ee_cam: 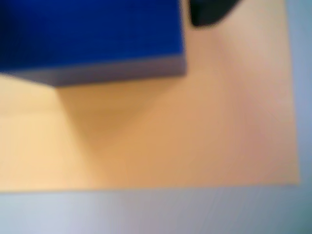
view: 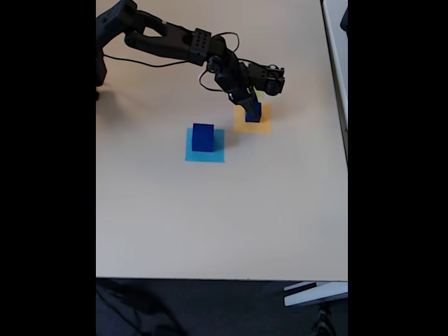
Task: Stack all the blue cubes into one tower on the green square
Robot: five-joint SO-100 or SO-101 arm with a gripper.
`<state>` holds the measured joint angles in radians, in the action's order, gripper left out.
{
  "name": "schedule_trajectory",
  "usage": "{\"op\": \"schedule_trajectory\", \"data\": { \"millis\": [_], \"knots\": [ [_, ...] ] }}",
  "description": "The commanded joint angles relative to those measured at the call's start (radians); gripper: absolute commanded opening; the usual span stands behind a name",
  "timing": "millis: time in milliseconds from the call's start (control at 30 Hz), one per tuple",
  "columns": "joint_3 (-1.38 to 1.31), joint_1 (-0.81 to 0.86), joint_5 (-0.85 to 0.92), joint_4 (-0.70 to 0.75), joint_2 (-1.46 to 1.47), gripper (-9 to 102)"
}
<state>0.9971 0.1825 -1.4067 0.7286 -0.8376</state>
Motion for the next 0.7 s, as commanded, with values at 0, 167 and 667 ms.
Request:
{"op": "schedule_trajectory", "data": {
  "millis": [0,167,667],
  "knots": [
    [-0.008,0.003,0.012,-0.026,-0.060,24],
    [-0.003,0.003,0.023,-0.041,-0.060,33],
    [-0.107,-0.034,0.126,-0.097,-0.141,38]
  ]
}}
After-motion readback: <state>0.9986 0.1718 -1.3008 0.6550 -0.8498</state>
